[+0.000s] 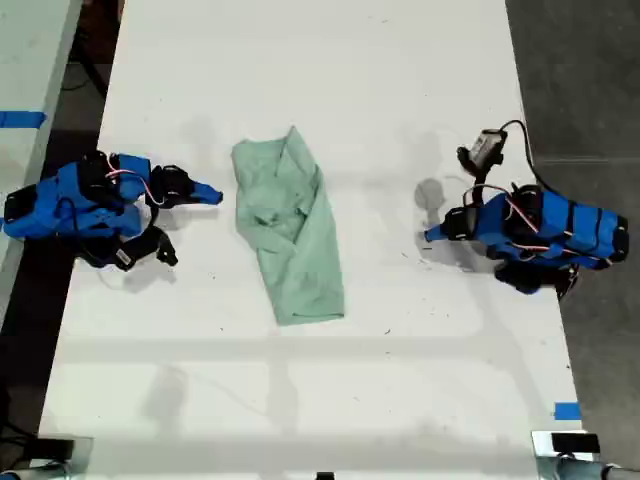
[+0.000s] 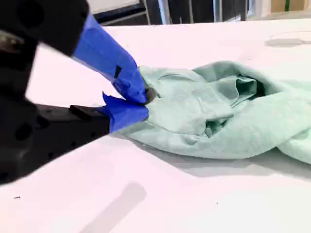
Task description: Fold t shirt
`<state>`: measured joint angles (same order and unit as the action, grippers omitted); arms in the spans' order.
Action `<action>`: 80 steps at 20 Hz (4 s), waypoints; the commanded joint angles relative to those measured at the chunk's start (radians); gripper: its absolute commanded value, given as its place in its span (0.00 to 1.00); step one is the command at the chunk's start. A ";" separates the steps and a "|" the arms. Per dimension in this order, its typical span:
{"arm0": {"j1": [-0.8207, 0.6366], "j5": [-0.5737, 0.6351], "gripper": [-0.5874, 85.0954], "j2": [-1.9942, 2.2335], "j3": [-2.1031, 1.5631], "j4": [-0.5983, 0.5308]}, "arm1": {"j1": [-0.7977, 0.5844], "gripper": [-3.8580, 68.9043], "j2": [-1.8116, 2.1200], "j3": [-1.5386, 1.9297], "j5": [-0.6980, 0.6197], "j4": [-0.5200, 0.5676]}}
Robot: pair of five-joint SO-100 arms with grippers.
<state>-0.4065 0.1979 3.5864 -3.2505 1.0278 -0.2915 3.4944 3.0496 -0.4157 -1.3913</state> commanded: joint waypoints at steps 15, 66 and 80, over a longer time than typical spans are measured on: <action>0.477 -0.402 0.23 -1.891 1.753 0.265 | 0.356 0.39 -1.718 -1.672 0.305 -0.092; -0.156 0.249 0.35 -1.821 2.002 0.569 | -0.256 0.70 -1.842 -2.095 -0.229 -0.348; 0.462 -0.230 0.00 -0.206 0.348 -0.077 | 0.325 0.07 0.002 -0.265 0.342 -0.127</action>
<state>0.0138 -0.0169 3.2060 -2.6200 1.0922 -0.0383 3.4315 2.6323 -0.1365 -1.5401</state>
